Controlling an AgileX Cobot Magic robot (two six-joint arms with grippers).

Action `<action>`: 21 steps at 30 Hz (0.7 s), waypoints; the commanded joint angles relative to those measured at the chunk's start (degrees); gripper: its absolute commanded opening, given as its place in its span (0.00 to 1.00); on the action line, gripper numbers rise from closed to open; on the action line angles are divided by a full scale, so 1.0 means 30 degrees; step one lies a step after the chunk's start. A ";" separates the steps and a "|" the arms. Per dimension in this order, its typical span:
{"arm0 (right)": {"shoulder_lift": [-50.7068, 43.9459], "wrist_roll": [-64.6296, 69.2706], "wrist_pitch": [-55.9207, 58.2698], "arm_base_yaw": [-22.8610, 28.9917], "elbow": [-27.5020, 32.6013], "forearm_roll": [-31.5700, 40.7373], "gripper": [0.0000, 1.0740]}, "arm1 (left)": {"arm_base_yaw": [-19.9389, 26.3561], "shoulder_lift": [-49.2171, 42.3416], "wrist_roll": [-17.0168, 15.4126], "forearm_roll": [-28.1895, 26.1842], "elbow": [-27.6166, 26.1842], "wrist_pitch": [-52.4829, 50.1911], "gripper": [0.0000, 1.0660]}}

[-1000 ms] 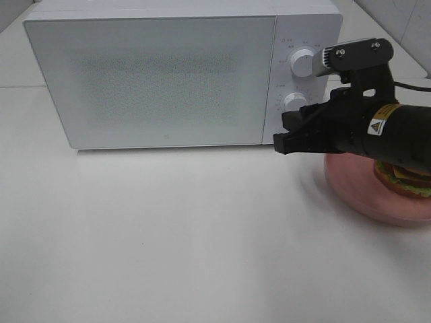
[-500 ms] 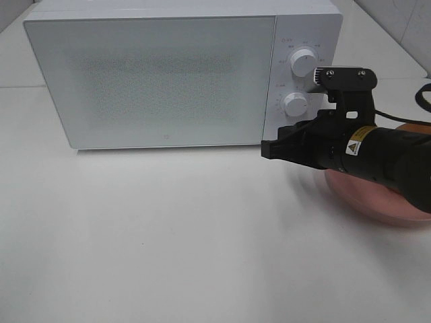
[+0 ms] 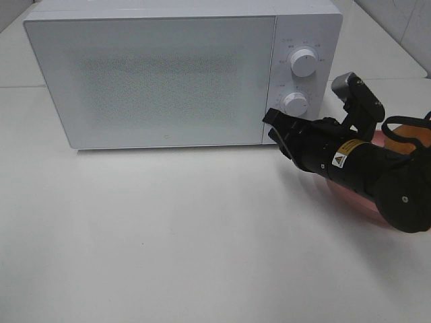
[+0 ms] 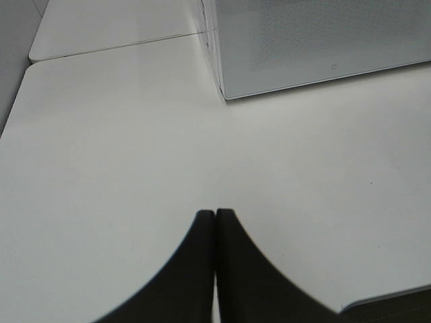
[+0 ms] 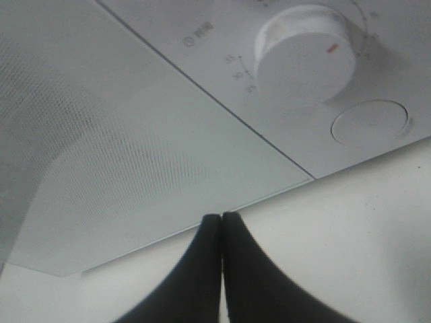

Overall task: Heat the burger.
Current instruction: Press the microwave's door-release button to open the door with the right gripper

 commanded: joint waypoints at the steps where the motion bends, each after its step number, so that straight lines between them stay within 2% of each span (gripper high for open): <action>1: 0.0286 0.2139 -0.0707 0.0057 -0.0019 0.0191 0.00 | -0.0115 -0.0439 -0.0076 -0.0076 0.0038 -0.0286 0.00; 8: 0.0458 0.4679 -0.0573 0.0057 -0.0095 0.1833 0.00 | -0.0115 -0.0439 -0.0076 -0.0076 0.0038 -0.0286 0.00; 17: 0.0458 0.7410 -0.0497 0.0057 -0.0458 0.2101 0.00 | -0.0115 -0.0439 -0.0076 -0.0076 0.0038 -0.0286 0.00; 21: 0.0458 0.7334 -0.0497 0.0057 -0.0458 0.2254 0.00 | -0.0115 -0.0439 -0.0076 -0.0076 0.0038 -0.0286 0.00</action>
